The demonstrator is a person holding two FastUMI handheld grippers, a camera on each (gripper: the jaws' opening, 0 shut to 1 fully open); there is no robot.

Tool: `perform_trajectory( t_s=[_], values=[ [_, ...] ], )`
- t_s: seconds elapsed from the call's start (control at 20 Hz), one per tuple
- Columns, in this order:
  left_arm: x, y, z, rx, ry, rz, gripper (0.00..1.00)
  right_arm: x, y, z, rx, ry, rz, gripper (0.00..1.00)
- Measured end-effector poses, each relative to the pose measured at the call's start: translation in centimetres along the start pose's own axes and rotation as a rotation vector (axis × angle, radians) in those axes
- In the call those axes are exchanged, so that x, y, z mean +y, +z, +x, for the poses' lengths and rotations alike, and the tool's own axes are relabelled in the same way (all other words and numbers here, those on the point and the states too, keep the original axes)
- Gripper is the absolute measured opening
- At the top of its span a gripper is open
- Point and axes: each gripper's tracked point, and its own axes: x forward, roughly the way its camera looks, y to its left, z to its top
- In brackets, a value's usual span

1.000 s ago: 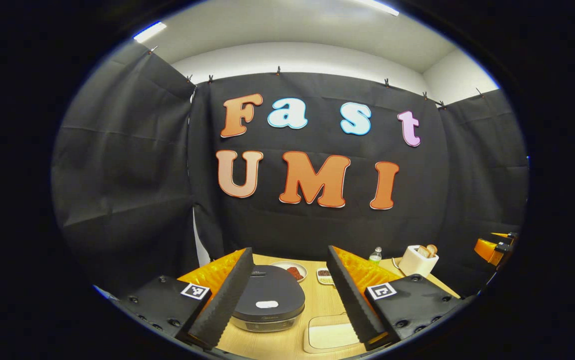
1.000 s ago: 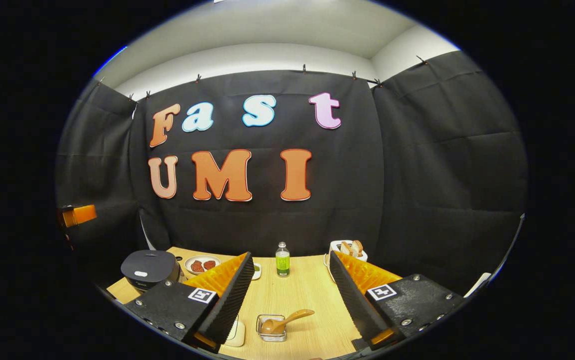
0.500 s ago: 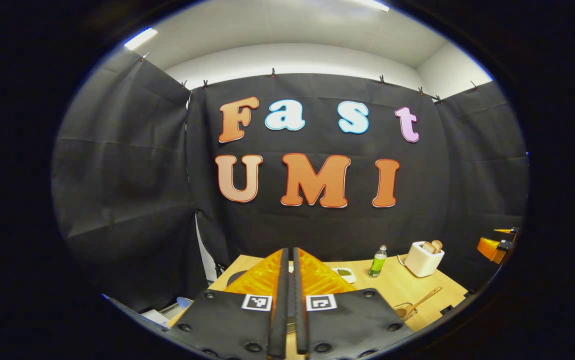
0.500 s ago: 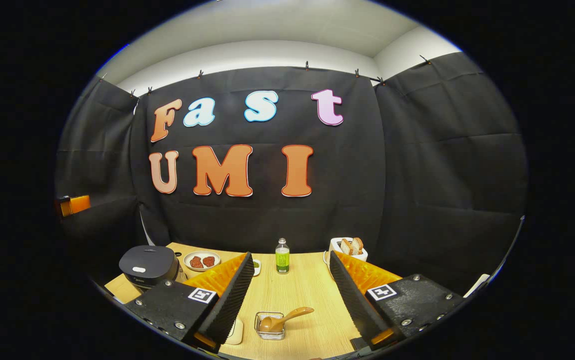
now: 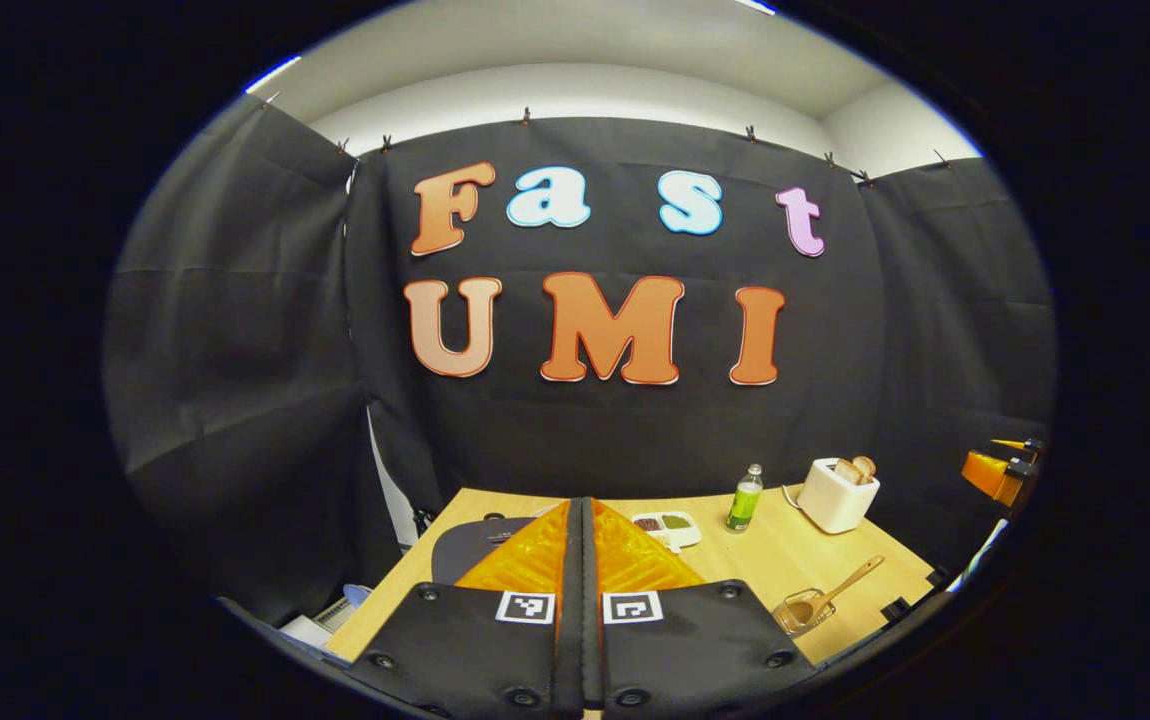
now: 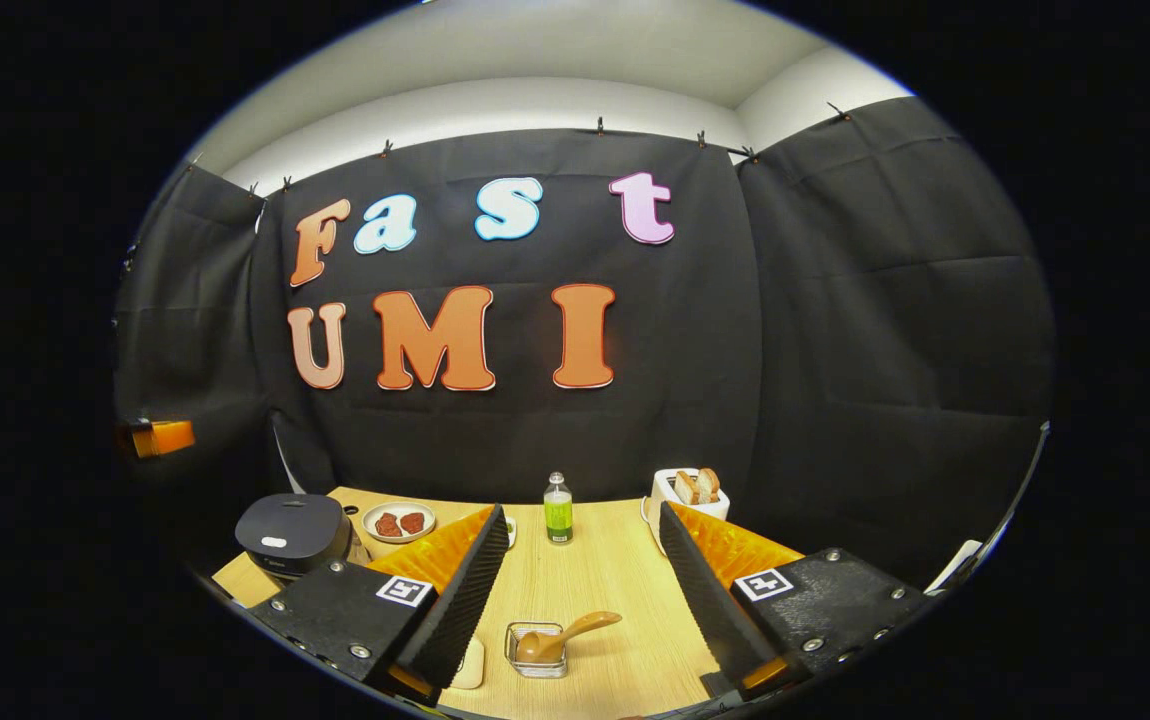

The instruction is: Close the left gripper, press the button to open the rice cooker; take a wooden spoon from the chopstick holder with the right hand, scoop a spoonful of rice and pour it into the rice cooker, then put the wooden spoon back into the chopstick holder.

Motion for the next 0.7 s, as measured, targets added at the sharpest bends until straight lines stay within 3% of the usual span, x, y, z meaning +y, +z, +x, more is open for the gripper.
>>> perform_trajectory(
  t_s=[0.7],
  values=[
    [4.1, -14.5, 9.0, 0.314, 0.040, 0.019, 0.04, -1.3, -1.4, -0.2, 0.049, -0.050, -0.002, 0.94]
  ],
)
